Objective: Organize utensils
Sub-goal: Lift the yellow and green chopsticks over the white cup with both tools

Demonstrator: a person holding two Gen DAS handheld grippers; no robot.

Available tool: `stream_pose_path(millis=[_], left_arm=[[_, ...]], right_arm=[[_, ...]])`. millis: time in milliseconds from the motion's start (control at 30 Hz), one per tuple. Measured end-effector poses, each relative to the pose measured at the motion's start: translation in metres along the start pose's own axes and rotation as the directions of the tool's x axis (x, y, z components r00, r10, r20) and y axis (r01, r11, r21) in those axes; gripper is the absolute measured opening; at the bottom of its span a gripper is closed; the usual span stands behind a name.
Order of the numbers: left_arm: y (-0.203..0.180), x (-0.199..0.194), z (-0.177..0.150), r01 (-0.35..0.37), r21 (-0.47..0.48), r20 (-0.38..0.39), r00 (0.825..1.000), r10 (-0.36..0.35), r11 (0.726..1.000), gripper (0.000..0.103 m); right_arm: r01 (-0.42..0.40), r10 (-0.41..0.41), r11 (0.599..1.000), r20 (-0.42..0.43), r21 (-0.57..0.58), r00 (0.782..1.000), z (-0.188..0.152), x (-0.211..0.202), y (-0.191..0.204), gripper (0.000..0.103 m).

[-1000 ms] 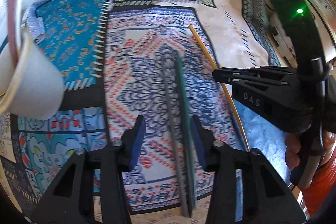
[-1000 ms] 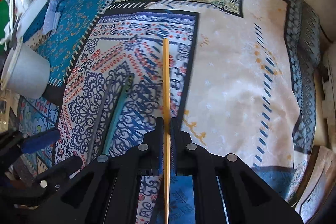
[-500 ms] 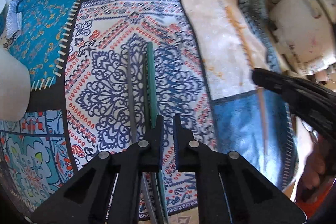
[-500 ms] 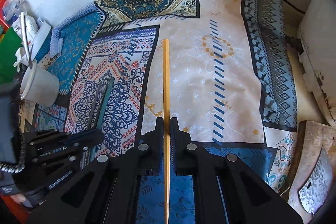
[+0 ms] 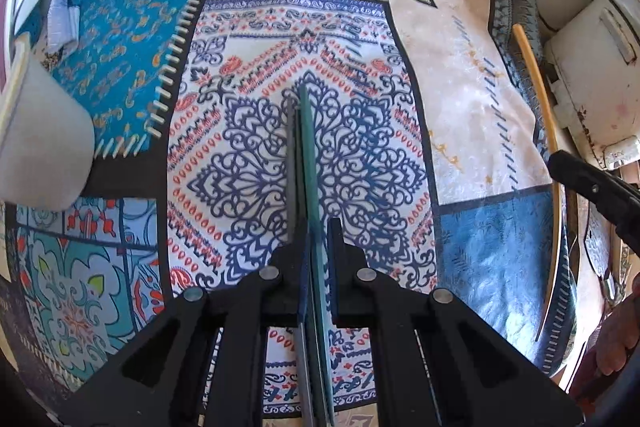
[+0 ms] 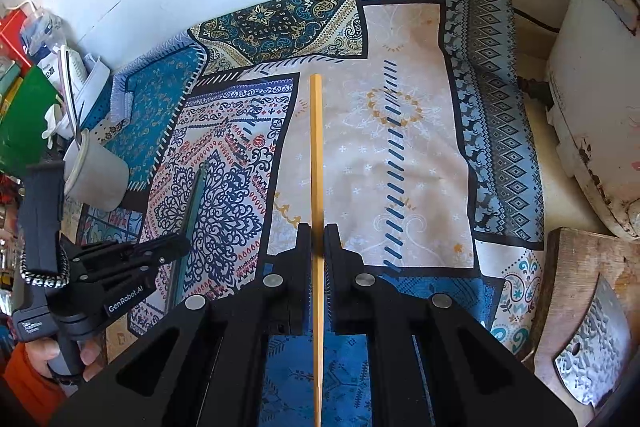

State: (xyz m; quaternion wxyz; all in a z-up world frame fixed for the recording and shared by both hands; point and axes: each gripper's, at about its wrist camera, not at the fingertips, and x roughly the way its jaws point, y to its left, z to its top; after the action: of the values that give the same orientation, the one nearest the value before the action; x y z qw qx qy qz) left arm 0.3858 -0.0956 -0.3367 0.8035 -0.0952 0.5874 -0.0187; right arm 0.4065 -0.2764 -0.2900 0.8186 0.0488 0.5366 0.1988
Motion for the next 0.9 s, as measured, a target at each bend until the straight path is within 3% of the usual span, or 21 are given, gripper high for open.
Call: stream_pose_path(millis=[233,500,700,900], left_arm=[[-0.005,0.007,0.005,-0.013,0.019,-0.011,1.0,0.013,1.0,0.008],[-0.03,0.022,0.025,-0.036,0.11,0.018,0.999,0.035,0.993,0.01],[-0.044,0.03,0.049,-0.015,0.154,0.027,1.0,0.011,0.988,0.009],[-0.05,0.017,0.048,-0.001,0.179,0.047,0.999,-0.008,0.984,0.009]], right_arm=[[-0.009,0.009,1.0,0.008,-0.011,1.0,0.001,-0.003,0.005,0.006],[-0.008,0.008,1.0,0.027,-0.003,1.0,0.0,-0.008,0.0,0.006],[0.012,-0.013,1.0,0.03,0.022,0.999,-0.002,-0.013,-0.01,0.006],[0.02,-0.022,0.999,0.042,0.039,0.999,-0.004,-0.021,-0.014,0.006]])
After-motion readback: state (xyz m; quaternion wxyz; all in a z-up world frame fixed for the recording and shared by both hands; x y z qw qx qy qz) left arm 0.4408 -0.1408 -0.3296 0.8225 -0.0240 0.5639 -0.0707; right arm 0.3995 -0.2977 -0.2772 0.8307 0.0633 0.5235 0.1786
